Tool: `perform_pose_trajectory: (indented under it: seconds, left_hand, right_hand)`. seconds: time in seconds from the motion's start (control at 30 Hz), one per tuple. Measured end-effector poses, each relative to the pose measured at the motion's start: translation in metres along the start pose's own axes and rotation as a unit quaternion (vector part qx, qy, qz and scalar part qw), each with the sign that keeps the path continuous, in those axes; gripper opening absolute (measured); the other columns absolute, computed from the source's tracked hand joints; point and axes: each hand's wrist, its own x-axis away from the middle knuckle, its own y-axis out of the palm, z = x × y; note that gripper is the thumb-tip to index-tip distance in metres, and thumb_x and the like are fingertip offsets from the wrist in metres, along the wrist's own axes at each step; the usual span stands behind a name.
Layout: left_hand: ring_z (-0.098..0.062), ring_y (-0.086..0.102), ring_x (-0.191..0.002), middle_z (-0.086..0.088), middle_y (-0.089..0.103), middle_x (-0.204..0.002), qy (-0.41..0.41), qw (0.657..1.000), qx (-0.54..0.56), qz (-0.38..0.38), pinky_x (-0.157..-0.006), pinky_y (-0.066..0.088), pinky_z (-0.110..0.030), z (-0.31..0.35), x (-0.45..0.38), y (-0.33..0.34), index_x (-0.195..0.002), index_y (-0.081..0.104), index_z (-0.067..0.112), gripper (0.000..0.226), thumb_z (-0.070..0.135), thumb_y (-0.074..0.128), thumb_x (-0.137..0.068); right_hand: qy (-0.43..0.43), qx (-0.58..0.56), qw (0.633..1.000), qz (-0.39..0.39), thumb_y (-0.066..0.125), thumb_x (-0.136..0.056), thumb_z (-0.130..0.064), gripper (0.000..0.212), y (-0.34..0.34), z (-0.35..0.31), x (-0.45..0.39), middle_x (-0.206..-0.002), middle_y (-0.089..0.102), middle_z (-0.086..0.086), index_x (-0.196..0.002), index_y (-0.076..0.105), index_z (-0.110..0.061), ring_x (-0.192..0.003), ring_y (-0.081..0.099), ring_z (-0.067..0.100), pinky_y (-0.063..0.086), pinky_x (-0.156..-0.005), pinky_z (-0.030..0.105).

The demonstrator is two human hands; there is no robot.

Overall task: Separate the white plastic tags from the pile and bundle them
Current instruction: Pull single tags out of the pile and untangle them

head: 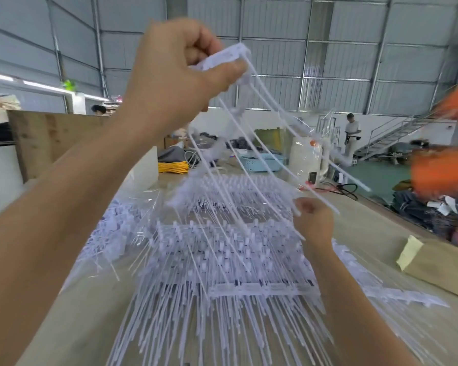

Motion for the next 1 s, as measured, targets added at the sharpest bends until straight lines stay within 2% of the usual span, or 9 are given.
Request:
perform_pose_trajectory:
  seconds: [0.13,0.2,0.3,0.4,0.47,0.57,0.77,0.9,1.0]
  left_hand:
    - [-0.002,0.052,-0.040,0.005,0.066,-0.070,0.006,1.000,0.026,-0.017,-0.043,0.039,-0.013,0.016,-0.005,0.002,-0.089,0.061,0.009,0.017,0.026,0.066,-0.088]
    - [-0.003,0.050,-0.040,0.004,0.066,-0.070,0.012,0.999,0.034,-0.038,-0.043,0.041,-0.015,0.023,-0.009,0.005,-0.088,0.060,0.009,0.018,0.026,0.066,-0.088]
    - [-0.003,0.049,-0.038,0.004,0.066,-0.066,0.008,0.996,0.061,-0.061,-0.042,0.038,-0.015,0.034,-0.016,0.015,-0.086,0.060,0.008,0.019,0.025,0.068,-0.086]
    - [-0.004,0.047,-0.036,0.005,0.065,-0.061,0.000,0.993,0.095,-0.074,-0.041,0.035,-0.013,0.044,-0.020,0.025,-0.077,0.059,0.011,0.020,0.025,0.070,-0.085]
    - [-0.005,0.046,-0.036,0.008,0.063,-0.056,-0.010,0.989,0.123,-0.083,-0.041,0.034,-0.013,0.046,-0.020,0.029,-0.074,0.059,0.011,0.021,0.025,0.070,-0.085]
    - [-0.004,0.046,-0.034,0.008,0.063,-0.052,-0.034,0.986,0.136,-0.091,-0.037,0.032,-0.012,0.041,-0.019,0.035,-0.076,0.062,0.008,0.021,0.024,0.071,-0.084]
    - [-0.002,0.050,-0.041,0.007,0.069,-0.063,-0.168,0.974,0.089,-0.120,-0.044,0.040,-0.014,-0.006,-0.024,0.029,-0.080,0.069,0.010,0.028,0.035,0.078,-0.073]
    - [-0.010,0.058,-0.055,-0.004,0.070,-0.083,-0.375,0.874,0.149,-0.270,-0.051,0.048,-0.021,-0.040,-0.027,0.017,-0.105,0.062,0.005,0.060,0.041,0.075,-0.059]
    - [-0.021,0.068,-0.069,-0.021,0.068,-0.092,-0.426,0.754,0.443,-0.232,-0.054,0.057,-0.023,-0.058,-0.025,0.016,-0.122,0.045,-0.006,0.068,0.033,0.069,-0.071]
  right_hand:
    - [-0.016,-0.045,0.999,0.002,0.060,-0.089,-0.011,0.014,-0.007,-0.015,-0.001,-0.085,0.057,0.005,-0.100,0.064,-0.004,-0.066,0.051,0.014,0.042,-0.062,0.026]
    - [-0.039,-0.110,0.993,0.024,0.061,-0.089,-0.010,0.016,-0.020,-0.030,0.000,-0.082,0.060,0.004,-0.103,0.066,-0.004,-0.058,0.054,0.005,0.043,-0.052,0.014]
    - [-0.094,-0.206,0.973,-0.046,0.066,-0.086,-0.024,0.019,-0.043,-0.055,0.004,-0.084,0.067,-0.002,-0.101,0.069,-0.013,-0.074,0.062,0.004,0.048,-0.071,0.021]
    - [-0.071,-0.229,0.949,-0.206,0.071,-0.050,-0.076,0.067,-0.048,-0.078,0.012,-0.096,0.072,-0.003,-0.099,0.070,-0.031,-0.088,0.066,0.012,0.044,-0.075,0.032]
    - [-0.074,-0.197,0.939,-0.272,0.072,-0.038,-0.081,0.096,-0.048,-0.082,0.013,-0.096,0.071,-0.006,-0.117,0.059,-0.028,-0.087,0.066,0.010,0.049,-0.079,0.035]
    - [-0.171,-0.096,0.923,-0.332,0.067,-0.072,-0.062,0.075,-0.057,-0.067,0.021,-0.111,0.069,-0.009,-0.137,0.041,-0.037,-0.107,0.063,0.008,0.049,-0.088,0.043]
    - [-0.075,-0.119,0.931,-0.336,0.069,-0.076,-0.026,0.039,-0.078,-0.063,0.007,-0.101,0.071,0.008,-0.115,0.064,-0.021,-0.095,0.069,0.026,0.051,-0.089,0.044]
    - [0.048,-0.186,0.942,-0.275,0.056,-0.086,-0.012,0.022,-0.076,-0.063,-0.010,-0.079,0.069,0.010,-0.104,0.068,-0.008,-0.068,0.069,0.027,0.060,-0.065,0.039]
    - [0.131,-0.224,0.936,-0.236,0.046,-0.087,-0.006,0.023,-0.064,-0.063,-0.017,-0.068,0.063,0.008,-0.102,0.063,-0.001,-0.061,0.067,0.027,0.057,-0.074,0.045]
